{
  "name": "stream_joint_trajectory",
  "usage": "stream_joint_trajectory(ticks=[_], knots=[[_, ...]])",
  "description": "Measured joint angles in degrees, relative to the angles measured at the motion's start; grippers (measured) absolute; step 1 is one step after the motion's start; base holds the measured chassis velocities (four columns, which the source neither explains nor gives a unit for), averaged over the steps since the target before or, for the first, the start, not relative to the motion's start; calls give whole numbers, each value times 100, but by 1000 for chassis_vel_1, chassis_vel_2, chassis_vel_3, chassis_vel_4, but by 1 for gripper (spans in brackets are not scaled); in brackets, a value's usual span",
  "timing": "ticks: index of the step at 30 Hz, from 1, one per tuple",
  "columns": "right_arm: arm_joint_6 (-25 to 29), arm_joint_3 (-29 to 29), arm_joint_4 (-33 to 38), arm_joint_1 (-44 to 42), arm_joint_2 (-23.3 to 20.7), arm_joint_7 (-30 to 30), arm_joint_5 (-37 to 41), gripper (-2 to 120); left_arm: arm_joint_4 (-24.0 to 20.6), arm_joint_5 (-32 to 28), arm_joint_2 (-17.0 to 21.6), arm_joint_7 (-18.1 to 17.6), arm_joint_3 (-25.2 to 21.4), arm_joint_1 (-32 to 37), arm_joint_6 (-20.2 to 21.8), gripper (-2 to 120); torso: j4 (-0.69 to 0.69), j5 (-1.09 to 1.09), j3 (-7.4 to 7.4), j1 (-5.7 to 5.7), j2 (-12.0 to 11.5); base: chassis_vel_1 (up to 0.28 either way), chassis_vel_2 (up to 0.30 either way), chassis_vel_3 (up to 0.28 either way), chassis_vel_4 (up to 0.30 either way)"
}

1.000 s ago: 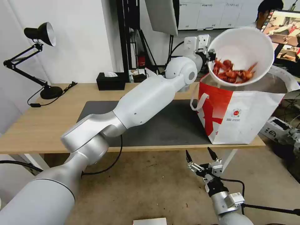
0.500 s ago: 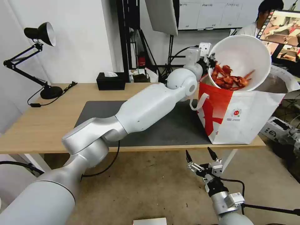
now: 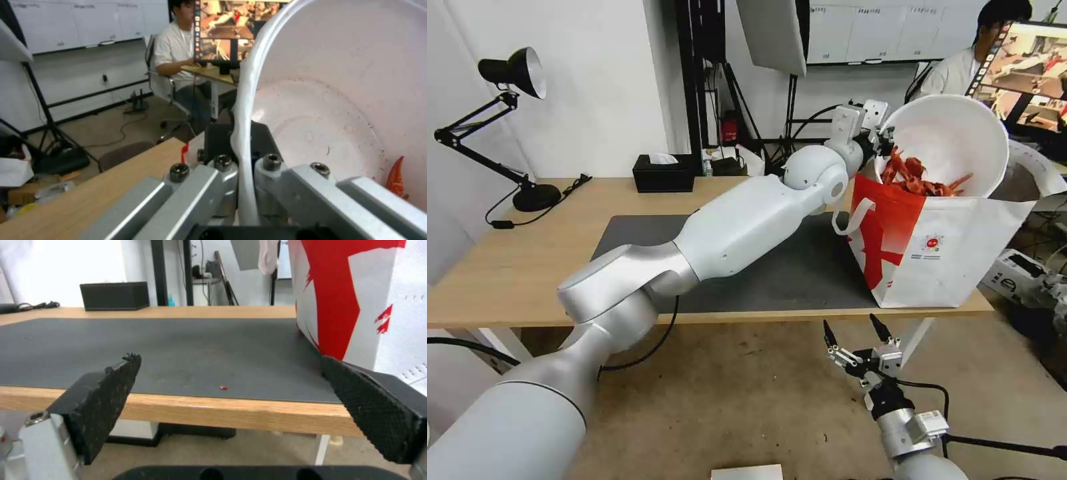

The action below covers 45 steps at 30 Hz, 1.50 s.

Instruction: Pick up the trash from the table and place it into the takeout bag.

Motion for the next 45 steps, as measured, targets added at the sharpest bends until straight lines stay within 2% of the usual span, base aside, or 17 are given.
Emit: stream_joint_trajectory(ticks=[7, 8, 12, 26, 28, 31, 33, 36, 37, 40, 41, 43, 44, 45], knots=[[0, 0, 0, 0, 0, 0, 0, 100, 118, 139, 0, 323, 77, -31, 12, 0, 0, 0, 0, 0, 0, 0, 0, 0, 0], [0, 0, 0, 0, 0, 0, 0, 100, 179, 304, 2, 612, 132, -32, -58, 0, 0, 0, 0, 0, 0, 0, 0, 0, 0], [0, 0, 0, 0, 0, 0, 0, 100, 218, 498, 2, 845, 203, -32, -123, 0, 0, 0, 0, 0, 0, 0, 0, 0, 0], [0, 0, 0, 0, 0, 0, 0, 100, 271, 651, 1, 1021, 319, -77, -177, 0, 0, 0, 0, 0, 0, 0, 0, 0, 0], [0, 0, 0, 0, 0, 0, 0, 100, 271, 681, 0, 1021, 328, -77, -193, 3, 0, 0, 0, 0, 0, 0, 0, 0, 0], [0, 0, 0, 0, 0, 0, 0, 100, 270, 694, 0, 1045, 340, -64, -185, 19, 0, 0, 0, 0, 0, 0, 0, 0, 0], [0, 0, 0, 0, 0, 0, 0, 100, 268, 691, 1, 1061, 341, -63, -176, 22, 0, 0, 0, 0, 0, 0, 0, 0, 0], [0, 0, 0, 0, 0, 0, 0, 100, 243, 670, 0, 1096, 344, -60, -109, 37, 0, 0, 0, 0, 0, 0, 0, 0, 0], [0, 0, 0, 0, 0, 0, 0, 100, 243, 670, 0, 1096, 344, -60, -109, 37, 0, 0, 0, 0, 0, 0, 0, 0, 0], [0, 0, 0, 0, 0, 0, 0, 100, 226, 615, 0, 1107, 347, -60, -47, 52, 0, 0, 0, 0, 0, 0, 0, 0, 0], [0, 0, 0, 0, 0, 0, 0, 100, 226, 615, 0, 1107, 347, -60, -47, 52, 0, 0, 0, 0, 0, 0, 0, 0, 0], [0, 0, 0, 0, 0, 0, 0, 100, 223, 594, 0, 1107, 349, -58, -38, 63, 0, 0, 0, 0, 0, 0, 0, 0, 0], [0, 0, 0, 0, 0, 0, 0, 100, 223, 594, 0, 1107, 349, -58, -38, 63, 0, 0, 0, 0, 0, 0, 0, 0, 0], [0, 0, 0, 0, 0, 0, 0, 100, 218, 591, 0, 1107, 349, -49, -38, 68, 0, 0, 0, 0, 0, 0, 0, 0, 0]])
